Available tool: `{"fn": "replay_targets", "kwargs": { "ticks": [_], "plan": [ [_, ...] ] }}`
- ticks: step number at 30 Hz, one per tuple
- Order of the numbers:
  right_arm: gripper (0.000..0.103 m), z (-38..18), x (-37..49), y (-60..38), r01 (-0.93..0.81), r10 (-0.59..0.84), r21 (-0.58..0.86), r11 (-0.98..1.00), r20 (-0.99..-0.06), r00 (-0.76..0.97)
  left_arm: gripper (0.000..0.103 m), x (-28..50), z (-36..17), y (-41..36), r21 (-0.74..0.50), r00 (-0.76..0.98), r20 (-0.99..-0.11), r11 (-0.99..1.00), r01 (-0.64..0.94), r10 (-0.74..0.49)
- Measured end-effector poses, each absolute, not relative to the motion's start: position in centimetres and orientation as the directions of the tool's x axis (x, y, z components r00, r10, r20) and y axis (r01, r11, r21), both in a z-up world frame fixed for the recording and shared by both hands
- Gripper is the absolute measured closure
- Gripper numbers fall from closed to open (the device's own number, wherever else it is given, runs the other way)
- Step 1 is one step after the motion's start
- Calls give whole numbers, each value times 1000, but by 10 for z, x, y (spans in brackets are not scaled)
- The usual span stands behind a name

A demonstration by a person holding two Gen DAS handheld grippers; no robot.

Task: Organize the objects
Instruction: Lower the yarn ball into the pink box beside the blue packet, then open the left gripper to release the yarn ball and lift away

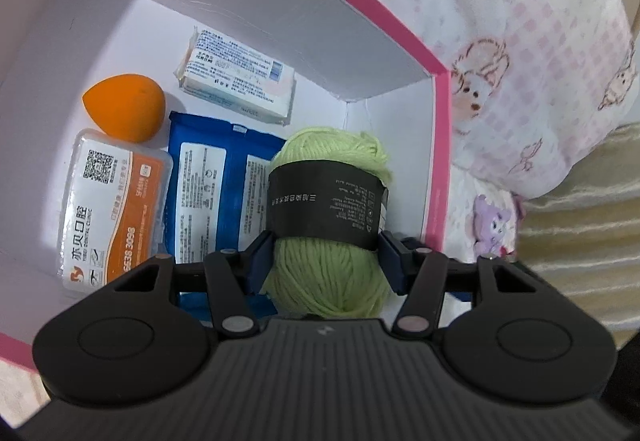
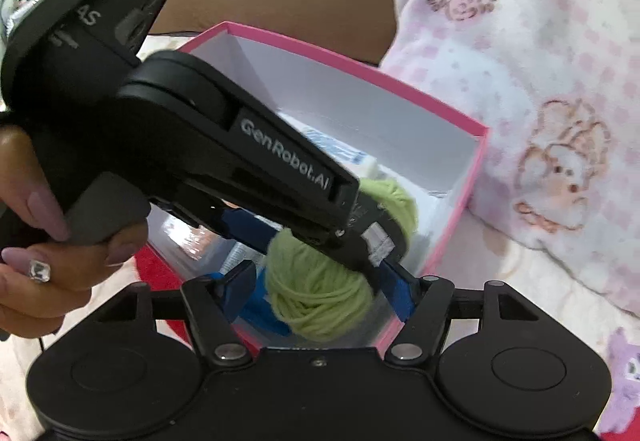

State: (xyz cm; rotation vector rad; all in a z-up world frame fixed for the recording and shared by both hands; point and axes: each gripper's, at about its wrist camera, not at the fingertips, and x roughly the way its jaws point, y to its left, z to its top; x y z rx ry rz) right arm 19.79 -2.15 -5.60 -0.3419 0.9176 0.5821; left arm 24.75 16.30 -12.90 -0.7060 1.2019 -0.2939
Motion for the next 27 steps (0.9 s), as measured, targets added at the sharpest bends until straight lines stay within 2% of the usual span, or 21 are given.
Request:
{"fn": "replay_targets", "kwargs": {
  "ticks": [6, 9, 14, 22, 27],
  "plan": [
    [30, -44, 188, -42, -578, 451, 171, 798, -805, 385, 48, 236, -110, 163, -633, 414, -724, 770, -80, -552],
    [31, -44, 196, -46, -551, 496, 252, 795, -793, 354, 55, 237, -105, 161, -616, 411, -732, 785, -61, -543],
    [31, -50, 161, -49, -563, 493, 220, 797, -775, 396, 64, 244, -112, 144, -540, 377, -789, 840, -49, -485],
    [35, -54, 174, -51, -551, 497, 219, 805, -757, 425, 64, 248, -119, 133, -507, 373, -813, 859, -73, -448],
    [35, -44, 168, -51, -534, 466, 191, 824, -765, 445, 59, 237, -104, 137, -513, 413, -799, 854, -89, -437]
  ]
}}
